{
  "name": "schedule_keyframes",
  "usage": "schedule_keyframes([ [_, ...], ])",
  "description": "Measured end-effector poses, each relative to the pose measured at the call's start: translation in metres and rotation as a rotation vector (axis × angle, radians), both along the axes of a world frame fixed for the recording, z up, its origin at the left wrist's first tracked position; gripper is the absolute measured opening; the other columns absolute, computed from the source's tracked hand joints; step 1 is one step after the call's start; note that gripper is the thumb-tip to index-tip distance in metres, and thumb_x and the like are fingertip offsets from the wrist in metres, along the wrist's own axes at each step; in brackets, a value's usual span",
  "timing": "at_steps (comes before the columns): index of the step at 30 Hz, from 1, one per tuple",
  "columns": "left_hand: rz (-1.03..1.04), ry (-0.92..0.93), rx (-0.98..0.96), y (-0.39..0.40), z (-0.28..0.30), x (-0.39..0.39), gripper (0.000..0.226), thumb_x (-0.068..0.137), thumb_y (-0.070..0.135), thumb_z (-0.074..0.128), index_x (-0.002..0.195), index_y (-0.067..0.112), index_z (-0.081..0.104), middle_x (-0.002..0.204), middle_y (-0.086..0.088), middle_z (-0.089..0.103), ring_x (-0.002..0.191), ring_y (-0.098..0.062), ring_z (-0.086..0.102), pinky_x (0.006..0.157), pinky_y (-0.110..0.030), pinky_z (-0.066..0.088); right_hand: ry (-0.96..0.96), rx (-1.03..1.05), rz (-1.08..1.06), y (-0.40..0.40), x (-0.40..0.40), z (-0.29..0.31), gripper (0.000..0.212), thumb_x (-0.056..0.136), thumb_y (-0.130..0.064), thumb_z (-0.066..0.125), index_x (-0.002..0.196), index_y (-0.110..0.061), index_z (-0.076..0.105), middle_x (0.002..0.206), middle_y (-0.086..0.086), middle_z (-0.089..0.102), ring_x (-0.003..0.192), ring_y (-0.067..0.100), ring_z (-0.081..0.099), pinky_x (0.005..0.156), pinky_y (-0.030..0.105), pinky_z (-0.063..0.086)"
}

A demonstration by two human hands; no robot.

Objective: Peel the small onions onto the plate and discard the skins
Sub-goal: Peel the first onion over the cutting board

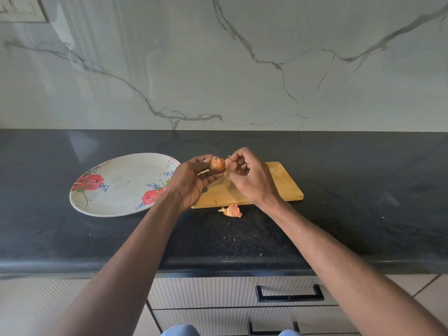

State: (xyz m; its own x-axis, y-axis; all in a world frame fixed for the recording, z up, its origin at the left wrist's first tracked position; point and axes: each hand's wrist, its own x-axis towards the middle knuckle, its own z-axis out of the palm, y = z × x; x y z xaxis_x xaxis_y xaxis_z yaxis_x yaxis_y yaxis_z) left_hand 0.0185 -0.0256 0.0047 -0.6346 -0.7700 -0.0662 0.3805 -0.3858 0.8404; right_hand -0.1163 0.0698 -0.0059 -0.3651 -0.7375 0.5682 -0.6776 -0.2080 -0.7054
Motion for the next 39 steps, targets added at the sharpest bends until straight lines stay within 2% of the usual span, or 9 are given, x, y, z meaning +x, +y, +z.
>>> schedule_keyframes([
  [5, -0.016, -0.025, -0.024, 0.0009, 0.0001, 0.0012, 0.019, 0.097, -0.009, 0.048, 0.102, 0.0, 0.064, 0.094, -0.016, 0.07, 0.086, -0.026, 0.07, 0.082, -0.033, 0.062, -0.013, -0.082, -0.025, -0.0031, -0.0012, -0.0026, 0.013, 0.083, -0.012, 0.08, 0.096, -0.008, 0.077, 0.092, 0.0, 0.069, 0.08, 0.013, 0.063, 0.066, 0.019, 0.053],
  [16, -0.081, -0.012, -0.064, 0.0052, 0.0008, 0.0018, 0.017, 0.093, -0.012, 0.054, 0.102, -0.002, 0.063, 0.091, -0.017, 0.071, 0.082, -0.026, 0.072, 0.088, -0.039, 0.06, 0.106, -0.062, -0.114, -0.0066, -0.0002, -0.005, 0.006, 0.089, -0.002, 0.07, 0.086, -0.007, 0.071, 0.09, 0.0, 0.067, 0.086, 0.017, 0.063, 0.078, 0.031, 0.053],
  [18, -0.077, -0.023, -0.062, 0.0053, 0.0007, 0.0015, 0.015, 0.095, -0.009, 0.053, 0.102, -0.002, 0.064, 0.093, -0.018, 0.071, 0.085, -0.028, 0.073, 0.085, -0.038, 0.062, 0.121, -0.04, -0.122, -0.0071, -0.0002, -0.0059, 0.007, 0.092, -0.001, 0.067, 0.088, -0.007, 0.067, 0.092, 0.001, 0.065, 0.088, 0.018, 0.062, 0.078, 0.028, 0.051],
  [23, -0.05, -0.018, -0.038, 0.0044, 0.0019, 0.0018, 0.013, 0.099, -0.002, 0.051, 0.105, -0.002, 0.063, 0.097, -0.02, 0.071, 0.086, -0.029, 0.074, 0.076, -0.034, 0.063, 0.075, 0.004, -0.128, -0.0063, -0.0014, -0.0037, 0.015, 0.091, 0.0, 0.066, 0.085, -0.013, 0.061, 0.093, -0.002, 0.061, 0.087, 0.013, 0.059, 0.069, 0.004, 0.043],
  [27, -0.038, -0.004, -0.011, 0.0065, 0.0037, 0.0032, 0.015, 0.1, -0.001, 0.05, 0.109, -0.003, 0.061, 0.096, -0.021, 0.072, 0.083, -0.029, 0.074, 0.073, -0.032, 0.063, 0.051, -0.03, -0.101, -0.0055, -0.0022, -0.0035, 0.012, 0.086, 0.004, 0.069, 0.089, -0.007, 0.073, 0.094, 0.002, 0.067, 0.08, 0.01, 0.061, 0.067, 0.015, 0.052],
  [29, -0.025, 0.0, 0.013, 0.0067, 0.0043, 0.0037, 0.012, 0.1, 0.002, 0.053, 0.106, -0.003, 0.062, 0.096, -0.021, 0.072, 0.083, -0.029, 0.073, 0.071, -0.031, 0.063, 0.024, -0.075, -0.087, -0.0049, -0.003, -0.003, 0.01, 0.086, -0.003, 0.073, 0.096, -0.006, 0.076, 0.096, 0.001, 0.07, 0.079, 0.005, 0.062, 0.067, 0.013, 0.051],
  [31, -0.02, -0.013, 0.02, 0.0072, 0.0047, 0.0039, 0.011, 0.099, 0.004, 0.056, 0.105, -0.002, 0.063, 0.096, -0.02, 0.072, 0.081, -0.027, 0.073, 0.068, -0.03, 0.062, -0.001, -0.063, -0.047, -0.0048, -0.004, -0.0023, 0.022, 0.084, -0.014, 0.079, 0.105, -0.008, 0.076, 0.102, -0.001, 0.071, 0.084, 0.003, 0.064, 0.07, 0.011, 0.05],
  [34, -0.03, -0.044, 0.009, 0.0072, 0.0035, 0.0028, 0.013, 0.098, 0.008, 0.059, 0.106, -0.001, 0.065, 0.097, -0.022, 0.07, 0.076, -0.026, 0.072, 0.066, -0.03, 0.063, -0.015, -0.017, -0.015, -0.0063, -0.0035, -0.0031, 0.038, 0.078, -0.02, 0.085, 0.114, -0.012, 0.075, 0.109, -0.002, 0.074, 0.093, 0.01, 0.068, 0.08, 0.02, 0.055],
  [39, -0.043, -0.061, -0.026, 0.0061, 0.0027, 0.0034, 0.021, 0.098, 0.015, 0.062, 0.106, -0.004, 0.062, 0.09, -0.023, 0.069, 0.072, -0.028, 0.073, 0.061, -0.029, 0.061, -0.097, -0.041, -0.026, -0.0043, -0.0038, -0.0007, 0.029, 0.082, -0.017, 0.081, 0.11, -0.011, 0.076, 0.101, -0.003, 0.076, 0.091, 0.006, 0.07, 0.085, 0.026, 0.058],
])
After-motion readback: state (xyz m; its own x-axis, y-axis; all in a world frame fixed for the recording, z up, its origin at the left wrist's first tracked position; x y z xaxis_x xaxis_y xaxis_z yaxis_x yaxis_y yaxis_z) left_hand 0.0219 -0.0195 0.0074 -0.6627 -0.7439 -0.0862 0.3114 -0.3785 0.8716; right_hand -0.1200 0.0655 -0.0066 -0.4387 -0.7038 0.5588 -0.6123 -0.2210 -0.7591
